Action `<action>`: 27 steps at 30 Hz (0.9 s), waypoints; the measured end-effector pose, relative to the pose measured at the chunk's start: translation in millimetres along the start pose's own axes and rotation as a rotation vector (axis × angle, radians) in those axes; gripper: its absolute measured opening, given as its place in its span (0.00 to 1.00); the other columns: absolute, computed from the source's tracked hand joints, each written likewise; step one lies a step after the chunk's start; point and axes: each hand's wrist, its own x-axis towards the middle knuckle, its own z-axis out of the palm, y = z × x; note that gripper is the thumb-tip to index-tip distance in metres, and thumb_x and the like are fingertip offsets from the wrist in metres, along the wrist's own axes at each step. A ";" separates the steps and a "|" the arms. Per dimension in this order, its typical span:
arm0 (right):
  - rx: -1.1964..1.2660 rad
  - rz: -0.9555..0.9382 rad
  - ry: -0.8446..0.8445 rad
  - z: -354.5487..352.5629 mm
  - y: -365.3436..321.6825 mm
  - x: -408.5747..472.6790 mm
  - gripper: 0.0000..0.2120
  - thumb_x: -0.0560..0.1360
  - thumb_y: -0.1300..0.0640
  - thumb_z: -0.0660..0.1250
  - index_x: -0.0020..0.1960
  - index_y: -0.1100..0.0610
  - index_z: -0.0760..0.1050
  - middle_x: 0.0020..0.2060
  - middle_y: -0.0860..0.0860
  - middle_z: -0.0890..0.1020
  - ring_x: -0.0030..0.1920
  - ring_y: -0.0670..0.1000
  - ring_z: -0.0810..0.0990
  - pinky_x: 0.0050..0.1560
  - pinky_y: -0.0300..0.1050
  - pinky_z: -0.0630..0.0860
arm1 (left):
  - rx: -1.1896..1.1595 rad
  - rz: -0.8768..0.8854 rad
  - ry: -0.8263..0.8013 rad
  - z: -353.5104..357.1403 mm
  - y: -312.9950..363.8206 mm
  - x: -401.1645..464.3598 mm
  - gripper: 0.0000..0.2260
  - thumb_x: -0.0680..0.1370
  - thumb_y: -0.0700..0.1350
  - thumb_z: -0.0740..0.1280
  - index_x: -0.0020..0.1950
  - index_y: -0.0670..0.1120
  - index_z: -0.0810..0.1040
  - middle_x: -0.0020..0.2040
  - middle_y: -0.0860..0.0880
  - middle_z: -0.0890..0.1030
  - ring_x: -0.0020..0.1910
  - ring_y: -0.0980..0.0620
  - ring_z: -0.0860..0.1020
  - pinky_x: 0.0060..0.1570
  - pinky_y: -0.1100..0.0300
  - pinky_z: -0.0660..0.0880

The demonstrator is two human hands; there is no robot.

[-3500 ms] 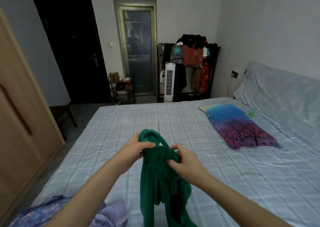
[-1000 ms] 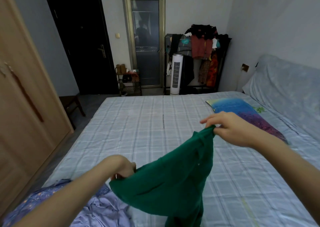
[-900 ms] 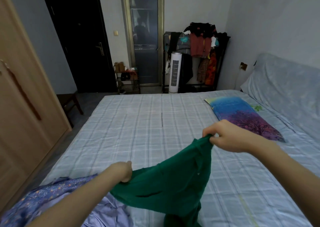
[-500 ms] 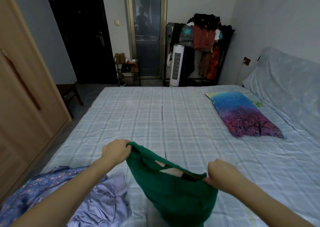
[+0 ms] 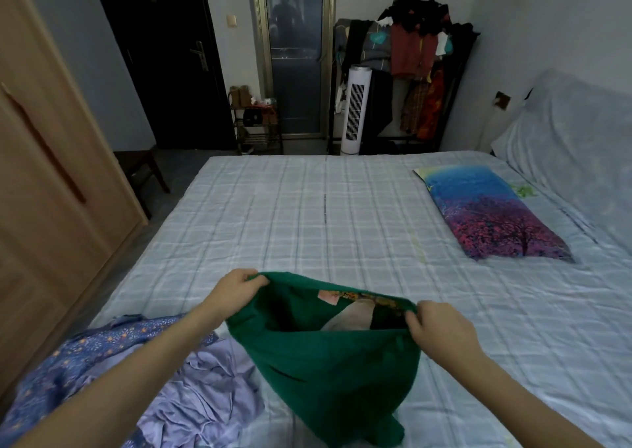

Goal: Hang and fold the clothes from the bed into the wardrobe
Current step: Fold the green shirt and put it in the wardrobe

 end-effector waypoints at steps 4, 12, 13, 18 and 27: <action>0.232 0.051 0.100 -16.9 17.1 28.4 0.19 0.81 0.52 0.58 0.33 0.57 0.69 0.30 0.55 0.78 0.35 0.57 0.79 0.33 0.49 0.70 | 0.722 0.088 -0.023 -18.3 -3.8 6.8 0.14 0.80 0.58 0.58 0.52 0.54 0.80 0.51 0.48 0.82 0.52 0.45 0.80 0.50 0.55 0.75; 0.603 -0.188 -0.092 -27.4 -22.4 26.5 0.25 0.65 0.43 0.77 0.34 0.53 0.62 0.26 0.47 0.69 0.26 0.43 0.66 0.28 0.39 0.64 | 0.871 0.470 -0.557 5.9 -35.1 6.2 0.30 0.69 0.36 0.57 0.70 0.56 0.66 0.64 0.50 0.74 0.64 0.49 0.70 0.60 0.55 0.69; 0.602 -0.202 -0.108 -29.4 -23.2 25.5 0.25 0.64 0.44 0.78 0.36 0.54 0.62 0.27 0.48 0.70 0.27 0.43 0.65 0.29 0.39 0.64 | 0.842 0.456 -0.573 14.1 -39.6 2.5 0.28 0.68 0.37 0.58 0.66 0.57 0.68 0.61 0.48 0.76 0.62 0.47 0.72 0.58 0.55 0.70; 0.450 -0.199 -0.180 -33.2 -24.2 14.7 0.27 0.62 0.39 0.77 0.39 0.53 0.63 0.33 0.50 0.74 0.31 0.46 0.68 0.30 0.40 0.64 | 0.749 0.143 -0.334 35.7 -31.9 -8.7 0.20 0.73 0.65 0.64 0.38 0.47 0.75 0.35 0.49 0.78 0.39 0.49 0.79 0.34 0.59 0.69; 0.119 -0.092 0.018 -14.4 -38.8 28.8 0.19 0.68 0.64 0.66 0.49 0.52 0.58 0.49 0.52 0.68 0.50 0.58 0.73 0.35 0.48 0.68 | 0.850 0.336 0.086 -5.2 31.4 -5.0 0.15 0.79 0.48 0.58 0.64 0.60 0.68 0.54 0.45 0.81 0.53 0.42 0.79 0.47 0.52 0.72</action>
